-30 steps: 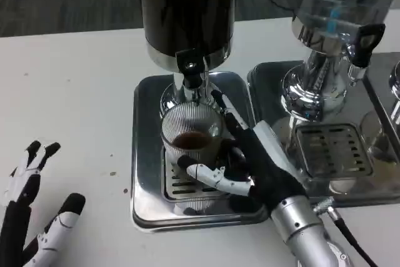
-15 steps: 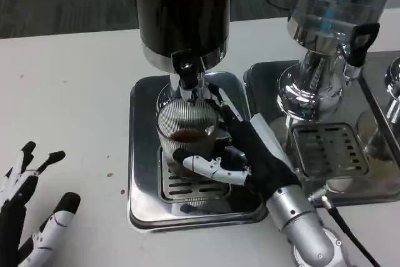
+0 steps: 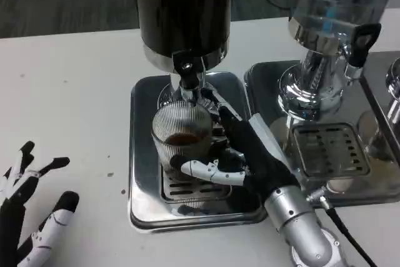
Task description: Grasp the cup under the faucet to collect the drink, then remove the cup.
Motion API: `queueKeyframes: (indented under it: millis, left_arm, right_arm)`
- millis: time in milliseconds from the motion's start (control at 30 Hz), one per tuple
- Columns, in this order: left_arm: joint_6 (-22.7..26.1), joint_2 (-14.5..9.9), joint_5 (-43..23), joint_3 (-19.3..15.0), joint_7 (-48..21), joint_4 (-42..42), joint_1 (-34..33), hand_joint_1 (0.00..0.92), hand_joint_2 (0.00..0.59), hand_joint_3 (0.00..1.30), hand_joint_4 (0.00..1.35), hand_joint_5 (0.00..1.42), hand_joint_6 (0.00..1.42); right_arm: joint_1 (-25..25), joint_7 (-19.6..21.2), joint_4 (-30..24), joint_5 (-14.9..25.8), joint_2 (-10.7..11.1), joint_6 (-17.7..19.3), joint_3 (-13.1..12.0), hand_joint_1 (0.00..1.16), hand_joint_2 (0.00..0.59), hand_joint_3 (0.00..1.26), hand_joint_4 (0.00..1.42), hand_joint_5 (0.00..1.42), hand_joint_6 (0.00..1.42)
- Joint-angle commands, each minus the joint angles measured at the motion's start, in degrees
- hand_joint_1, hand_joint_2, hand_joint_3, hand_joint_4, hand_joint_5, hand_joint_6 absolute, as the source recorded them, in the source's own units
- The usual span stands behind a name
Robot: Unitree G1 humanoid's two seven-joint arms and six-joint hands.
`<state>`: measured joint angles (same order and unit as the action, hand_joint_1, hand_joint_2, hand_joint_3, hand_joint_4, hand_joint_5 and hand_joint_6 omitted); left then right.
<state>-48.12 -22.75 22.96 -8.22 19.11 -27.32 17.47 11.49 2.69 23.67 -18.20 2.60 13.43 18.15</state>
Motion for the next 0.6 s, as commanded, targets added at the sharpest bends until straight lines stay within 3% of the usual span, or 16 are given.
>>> queueKeyframes:
  millis: [33, 400, 600]
  left_arm:
    - [0.38, -0.45, -0.04, -0.13, 0.07, 0.63, 0.52, 0.000, 0.201, 0.33, 0.00, 0.05, 0.00]
    - [0.48, -0.26, -0.17, -0.17, 0.13, 0.73, 0.73, 0.000, 0.200, 0.36, 0.00, 0.05, 0.00]
    - [0.44, -0.30, 0.15, -0.04, 0.24, 0.69, 0.53, 0.000, 0.201, 0.37, 0.00, 0.05, 0.00]
  right_arm:
    - [-1.74, -0.55, 0.59, -0.17, -0.33, -1.01, 0.46, 0.81, 0.159, 0.12, 0.26, 0.46, 0.77]
    - [-2.06, 1.84, 0.71, -1.04, -0.88, 0.13, 0.56, 0.83, 0.155, 0.21, 0.33, 0.56, 0.92]
    - [-2.56, 4.60, 0.63, -2.00, -1.18, 1.31, 0.43, 0.88, 0.163, 0.25, 0.41, 0.67, 1.15]
